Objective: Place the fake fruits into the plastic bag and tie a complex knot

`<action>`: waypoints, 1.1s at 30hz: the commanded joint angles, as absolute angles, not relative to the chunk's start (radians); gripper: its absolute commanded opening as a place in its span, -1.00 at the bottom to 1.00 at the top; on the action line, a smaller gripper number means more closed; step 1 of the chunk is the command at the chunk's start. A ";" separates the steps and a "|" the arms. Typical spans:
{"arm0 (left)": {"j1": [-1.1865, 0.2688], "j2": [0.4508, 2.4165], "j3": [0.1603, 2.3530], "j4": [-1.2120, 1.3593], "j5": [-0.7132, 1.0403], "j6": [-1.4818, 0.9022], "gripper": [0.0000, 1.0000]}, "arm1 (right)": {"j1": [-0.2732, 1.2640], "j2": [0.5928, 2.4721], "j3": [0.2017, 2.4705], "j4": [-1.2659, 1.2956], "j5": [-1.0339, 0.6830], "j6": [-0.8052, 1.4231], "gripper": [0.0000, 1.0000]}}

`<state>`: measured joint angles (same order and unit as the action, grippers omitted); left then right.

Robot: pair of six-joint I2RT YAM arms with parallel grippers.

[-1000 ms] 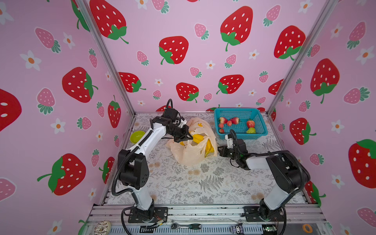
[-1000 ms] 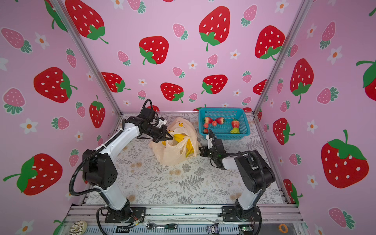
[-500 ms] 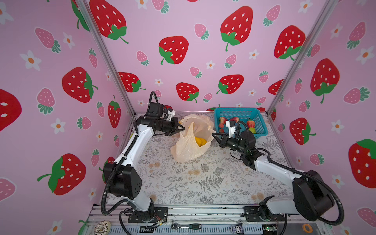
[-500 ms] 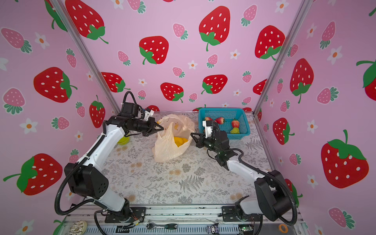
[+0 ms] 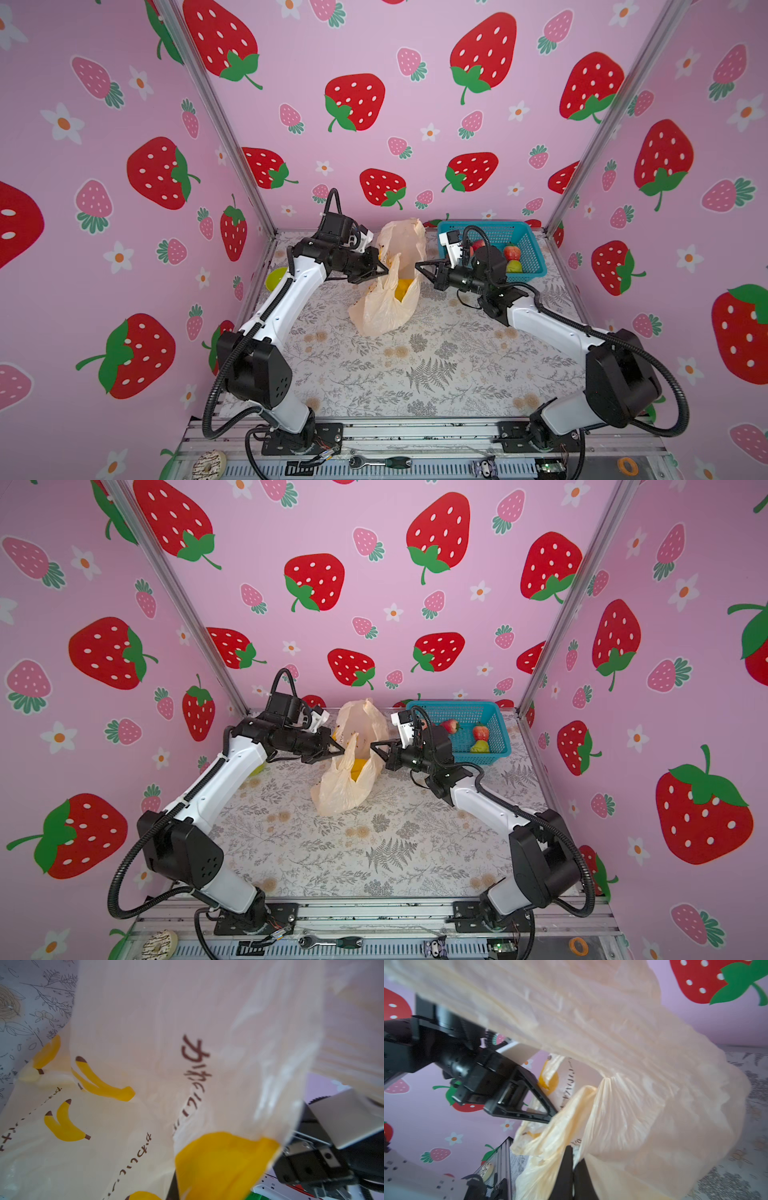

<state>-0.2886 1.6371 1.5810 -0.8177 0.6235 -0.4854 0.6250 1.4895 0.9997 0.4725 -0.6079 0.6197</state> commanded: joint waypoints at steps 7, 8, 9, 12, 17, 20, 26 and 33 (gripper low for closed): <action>-0.197 1.547 1.579 -0.758 0.667 -0.558 -1.00 | 0.529 1.386 0.951 0.505 -0.591 0.622 -1.00; -0.181 1.529 1.576 -0.730 0.690 -0.585 -1.00 | 0.519 1.377 0.939 0.505 -0.584 0.623 -1.00; -0.166 1.509 1.570 -0.702 0.711 -0.615 -1.00 | 0.510 1.365 0.930 0.505 -0.579 0.619 -1.00; -0.142 1.465 1.568 -0.657 0.714 -0.653 -1.00 | 0.505 1.352 0.926 0.499 -0.576 0.600 -1.00; -0.139 1.472 1.537 -0.677 0.672 -0.623 -1.00 | 0.500 1.401 0.946 0.446 -0.602 0.541 -1.00; -0.140 1.491 1.502 -0.686 0.670 -0.600 -1.00 | 0.470 1.467 0.935 0.428 -0.579 0.525 -1.00; -0.142 1.519 1.453 -0.673 0.673 -0.584 -1.00 | 0.434 1.586 0.927 0.429 -0.631 0.506 -1.00; -0.153 1.528 1.377 -0.565 0.738 -0.632 -1.00 | 0.367 1.603 0.926 0.298 -0.616 0.402 -0.68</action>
<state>-0.1455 1.5337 1.4014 -0.6277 0.6914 -0.6071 0.4011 1.6234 0.9257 0.3618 -0.6193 0.4686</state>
